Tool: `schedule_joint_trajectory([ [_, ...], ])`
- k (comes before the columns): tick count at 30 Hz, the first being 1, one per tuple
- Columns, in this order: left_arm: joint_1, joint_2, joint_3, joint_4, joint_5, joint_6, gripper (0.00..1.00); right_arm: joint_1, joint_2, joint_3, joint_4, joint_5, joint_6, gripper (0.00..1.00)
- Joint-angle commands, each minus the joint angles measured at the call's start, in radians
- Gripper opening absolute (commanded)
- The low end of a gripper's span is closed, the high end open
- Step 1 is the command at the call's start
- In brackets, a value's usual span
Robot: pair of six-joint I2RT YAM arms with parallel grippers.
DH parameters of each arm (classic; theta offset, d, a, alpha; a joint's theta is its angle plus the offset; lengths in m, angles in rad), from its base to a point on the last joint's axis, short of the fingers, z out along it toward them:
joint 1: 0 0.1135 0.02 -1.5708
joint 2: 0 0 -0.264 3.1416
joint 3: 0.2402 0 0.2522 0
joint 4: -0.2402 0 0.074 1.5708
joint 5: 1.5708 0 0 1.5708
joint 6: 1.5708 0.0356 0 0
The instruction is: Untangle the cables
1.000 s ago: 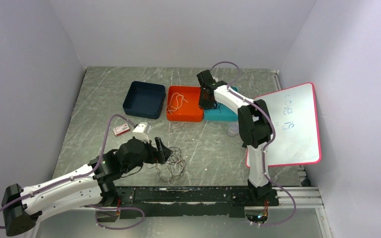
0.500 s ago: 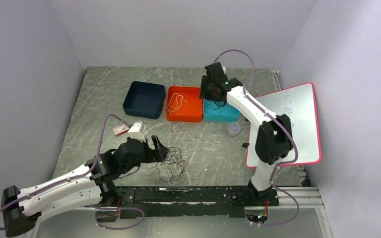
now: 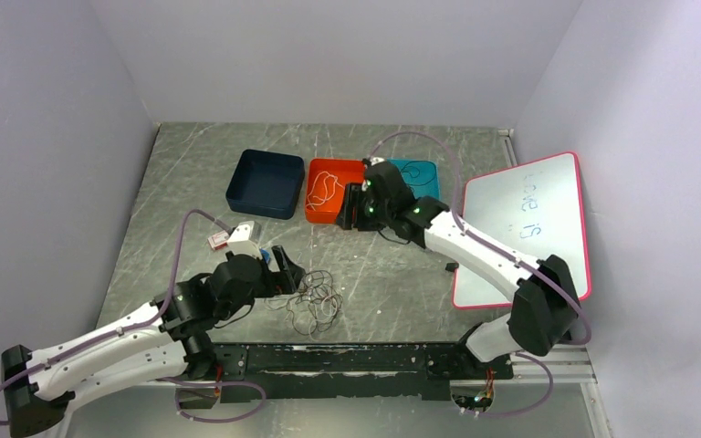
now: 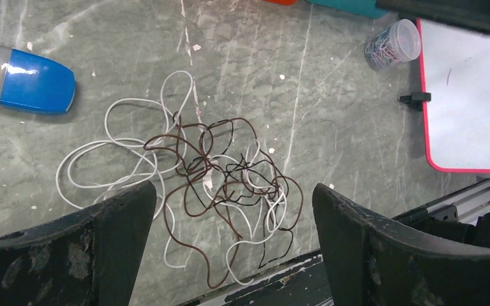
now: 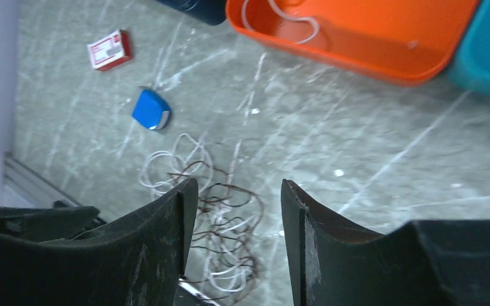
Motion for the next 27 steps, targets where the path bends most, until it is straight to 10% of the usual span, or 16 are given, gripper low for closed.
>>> schedule_joint_trajectory([
  [1, 0.001, -0.010, 0.009, -0.043, -0.035, -0.003, 0.96, 0.064, -0.021, -0.107, 0.229, 0.006, 0.232, 0.54],
  [27, 0.000, -0.031, 0.017, -0.012, -0.012, 0.077, 1.00, 0.228, 0.355, -0.062, 0.452, 0.040, 0.439, 0.50],
])
